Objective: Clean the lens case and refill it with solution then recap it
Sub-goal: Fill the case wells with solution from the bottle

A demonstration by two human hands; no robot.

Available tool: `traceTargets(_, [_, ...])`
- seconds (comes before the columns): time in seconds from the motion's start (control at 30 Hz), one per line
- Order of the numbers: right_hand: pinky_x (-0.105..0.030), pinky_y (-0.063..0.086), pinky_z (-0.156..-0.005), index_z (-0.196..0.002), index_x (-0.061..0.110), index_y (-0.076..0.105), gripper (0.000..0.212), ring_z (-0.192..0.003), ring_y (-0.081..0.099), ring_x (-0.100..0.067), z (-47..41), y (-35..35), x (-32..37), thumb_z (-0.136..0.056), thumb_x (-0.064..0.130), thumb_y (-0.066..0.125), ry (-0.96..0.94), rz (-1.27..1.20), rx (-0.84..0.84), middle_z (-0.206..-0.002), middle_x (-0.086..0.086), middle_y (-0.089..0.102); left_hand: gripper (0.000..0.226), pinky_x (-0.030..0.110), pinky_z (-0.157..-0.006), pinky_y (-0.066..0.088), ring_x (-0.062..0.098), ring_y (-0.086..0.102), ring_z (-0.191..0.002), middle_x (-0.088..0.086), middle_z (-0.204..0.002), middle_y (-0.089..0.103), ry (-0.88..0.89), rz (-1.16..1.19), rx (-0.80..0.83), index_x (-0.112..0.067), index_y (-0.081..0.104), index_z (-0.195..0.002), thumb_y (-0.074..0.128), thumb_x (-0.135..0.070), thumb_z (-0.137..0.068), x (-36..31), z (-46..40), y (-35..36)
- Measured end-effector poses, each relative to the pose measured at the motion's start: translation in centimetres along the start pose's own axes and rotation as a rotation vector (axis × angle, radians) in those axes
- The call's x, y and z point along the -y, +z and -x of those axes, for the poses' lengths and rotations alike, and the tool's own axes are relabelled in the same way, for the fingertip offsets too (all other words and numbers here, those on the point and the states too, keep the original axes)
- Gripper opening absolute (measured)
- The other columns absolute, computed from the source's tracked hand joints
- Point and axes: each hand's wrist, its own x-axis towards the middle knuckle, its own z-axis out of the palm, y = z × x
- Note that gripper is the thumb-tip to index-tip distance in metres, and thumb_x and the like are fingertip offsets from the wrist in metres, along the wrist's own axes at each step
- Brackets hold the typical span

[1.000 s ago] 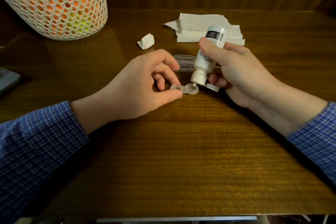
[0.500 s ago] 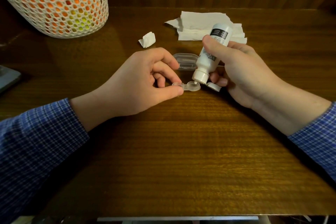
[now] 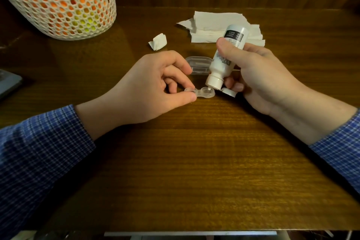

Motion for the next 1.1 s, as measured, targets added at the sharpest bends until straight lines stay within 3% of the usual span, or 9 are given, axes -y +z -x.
traceTargets(0.53, [-0.015, 0.037, -0.041, -0.103, 0.022, 0.067, 0.019, -0.053, 0.052, -0.006, 0.16, 0.13, 0.18, -0.097, 0.04, 0.067, 0.008, -0.004, -0.007, -0.079, 0.005, 0.067, 0.04, 0.016, -0.057, 0.054, 0.004, 0.066, -0.065, -0.011, -0.095, 0.078, 0.014, -0.005, 0.004, -0.017, 0.066, -0.116, 0.084, -0.026, -0.081, 0.02, 0.01, -0.03])
traceTargets(0.73, [-0.016, 0.038, -0.042, -0.109, 0.023, 0.067, 0.022, -0.055, 0.052, -0.006, 0.04, 0.02, 0.07, -0.097, 0.041, 0.067, 0.005, 0.005, 0.0, -0.088, 0.002, 0.068, 0.04, 0.021, -0.059, 0.057, 0.004, 0.065, -0.064, -0.011, -0.095, 0.078, 0.007, -0.008, -0.001, -0.018, 0.066, -0.116, 0.084, -0.027, -0.082, 0.05, -0.01, -0.01])
traceTargets(1.1, [-0.016, 0.037, -0.04, -0.1, 0.023, 0.067, 0.018, -0.053, 0.052, -0.006, -0.09, -0.03, -0.04, -0.097, 0.04, 0.069, -0.007, 0.006, 0.01, -0.079, 0.004, 0.068, 0.041, 0.017, -0.059, 0.056, 0.005, 0.067, -0.067, -0.012, -0.096, 0.078, 0.008, -0.03, 0.005, -0.018, 0.066, -0.116, 0.083, -0.028, -0.081, -0.03, -0.01, -0.03])
